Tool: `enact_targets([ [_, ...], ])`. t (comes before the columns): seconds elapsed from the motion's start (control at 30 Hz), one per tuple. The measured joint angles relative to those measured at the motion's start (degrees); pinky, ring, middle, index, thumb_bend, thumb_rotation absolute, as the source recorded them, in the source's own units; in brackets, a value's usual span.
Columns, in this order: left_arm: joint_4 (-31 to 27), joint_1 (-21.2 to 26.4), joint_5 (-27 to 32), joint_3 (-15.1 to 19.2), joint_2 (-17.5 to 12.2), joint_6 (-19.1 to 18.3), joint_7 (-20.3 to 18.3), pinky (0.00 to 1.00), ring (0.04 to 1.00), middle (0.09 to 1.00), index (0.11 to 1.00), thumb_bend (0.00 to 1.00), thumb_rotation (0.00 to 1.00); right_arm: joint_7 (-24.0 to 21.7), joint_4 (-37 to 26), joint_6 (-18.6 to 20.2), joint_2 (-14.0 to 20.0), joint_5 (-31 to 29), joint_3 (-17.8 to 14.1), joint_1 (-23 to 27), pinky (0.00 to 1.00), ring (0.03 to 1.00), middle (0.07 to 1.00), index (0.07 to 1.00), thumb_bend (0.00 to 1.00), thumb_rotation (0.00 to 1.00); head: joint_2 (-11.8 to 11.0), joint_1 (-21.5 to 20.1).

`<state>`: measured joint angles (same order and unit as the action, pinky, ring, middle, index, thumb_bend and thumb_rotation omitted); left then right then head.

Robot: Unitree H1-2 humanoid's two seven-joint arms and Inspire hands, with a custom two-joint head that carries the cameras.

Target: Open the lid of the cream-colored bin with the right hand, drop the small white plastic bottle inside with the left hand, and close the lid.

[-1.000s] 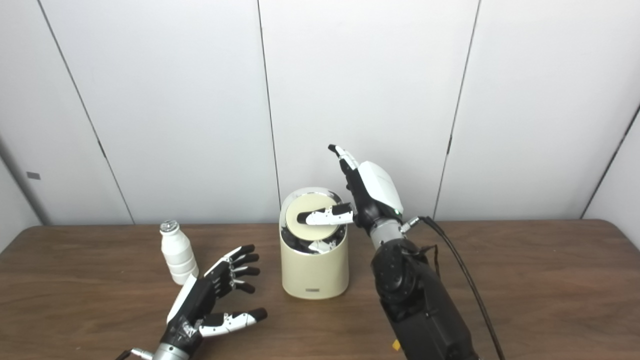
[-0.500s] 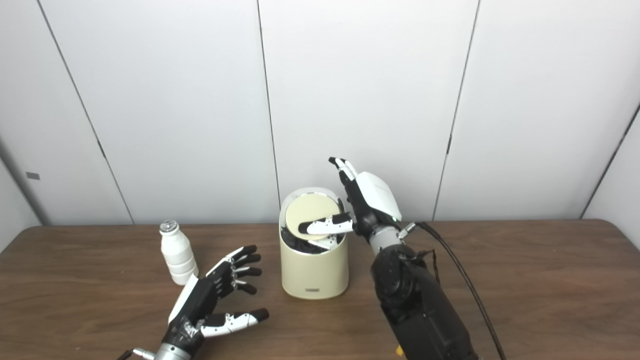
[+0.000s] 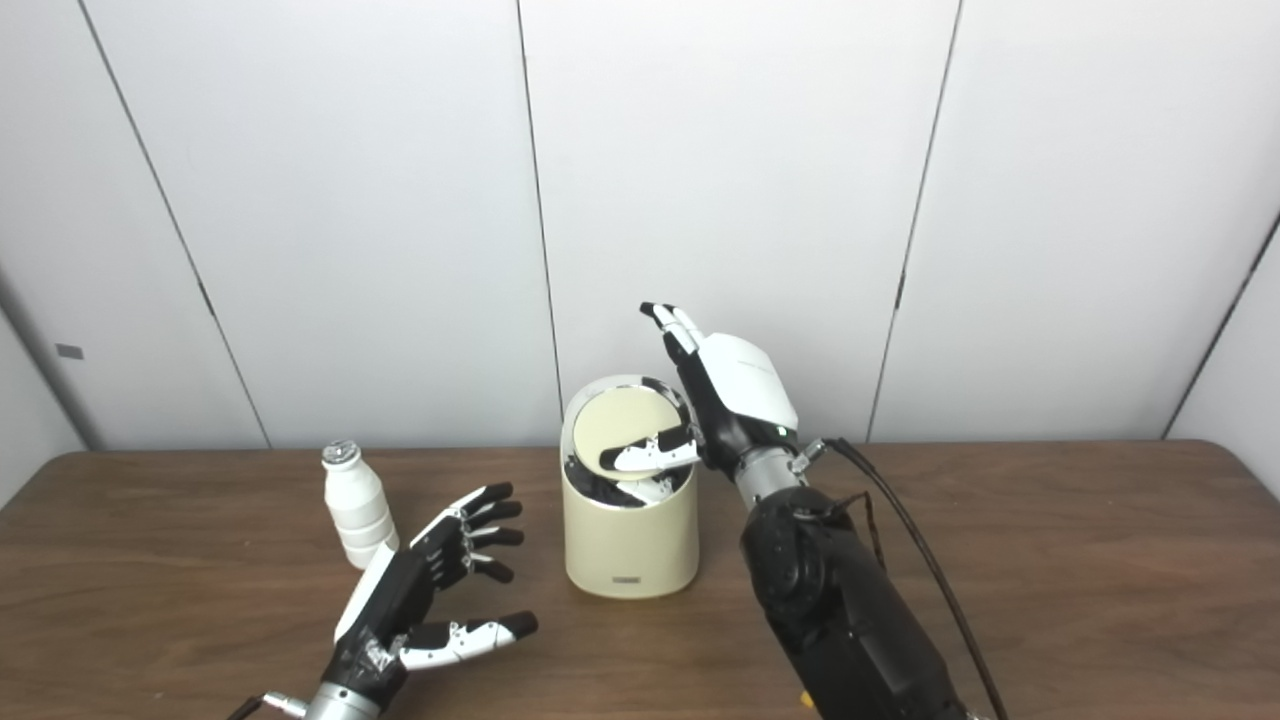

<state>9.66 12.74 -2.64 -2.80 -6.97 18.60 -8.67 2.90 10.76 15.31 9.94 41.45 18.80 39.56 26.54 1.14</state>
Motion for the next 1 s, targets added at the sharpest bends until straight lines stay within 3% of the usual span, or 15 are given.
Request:
enact_targets([
  [0.13, -0.06, -0.01, 0.0, -0.01, 0.0, -0.51, -0.02, 0.61, 0.766, 0.84, 0.887, 0.76, 0.08, 0.55, -0.17, -0.02, 0.73, 2.37, 2.1, 0.83, 0.73, 0.859, 0.953, 0.923, 0.93, 0.16, 0.0, 0.0],
  [0.33, -0.09, -0.03, 0.0, -0.01, -0.01, -0.61, -0.05, 0.61, 0.761, 0.845, 0.891, 0.75, 0.09, -0.55, -1.65, 0.11, 0.69, 1.57, 1.32, 0.08, 0.72, 0.872, 0.96, 0.927, 0.9, 0.22, -0.35, 0.0],
  [0.53, -0.08, -0.05, 0.0, 0.0, -0.01, -0.61, -0.09, 0.61, 0.761, 0.842, 0.887, 0.76, 0.08, -2.92, -5.53, 0.68, 0.09, -2.77, -2.53, -2.38, 0.69, 0.872, 0.946, 0.918, 0.9, 0.34, -0.35, -0.09],
  [0.67, -0.08, -0.08, 0.0, -0.02, -0.02, -0.61, -0.11, 0.61, 0.765, 0.843, 0.891, 0.76, 0.09, -3.09, -8.86, 1.03, -0.19, -5.12, -5.91, -3.42, 0.76, 0.884, 0.927, 0.901, 0.88, 0.25, -0.26, -0.18],
  [0.83, -0.08, -0.1, -0.01, -0.04, -0.03, -0.61, -0.13, 0.61, 0.766, 0.843, 0.891, 0.75, 0.09, -3.02, -14.23, 1.28, -0.86, -8.76, -9.59, -6.09, 0.69, 0.861, 0.932, 0.914, 0.85, 0.23, -0.35, -0.26],
  [1.0, -0.08, -0.13, -0.04, -0.04, -0.06, -0.59, -0.12, 0.6, 0.757, 0.843, 0.889, 0.75, 0.08, -2.87, -16.54, 0.82, -1.23, -13.31, -12.83, -11.59, 0.7, 0.856, 0.914, 0.899, 0.84, 0.21, -0.35, -0.09],
])
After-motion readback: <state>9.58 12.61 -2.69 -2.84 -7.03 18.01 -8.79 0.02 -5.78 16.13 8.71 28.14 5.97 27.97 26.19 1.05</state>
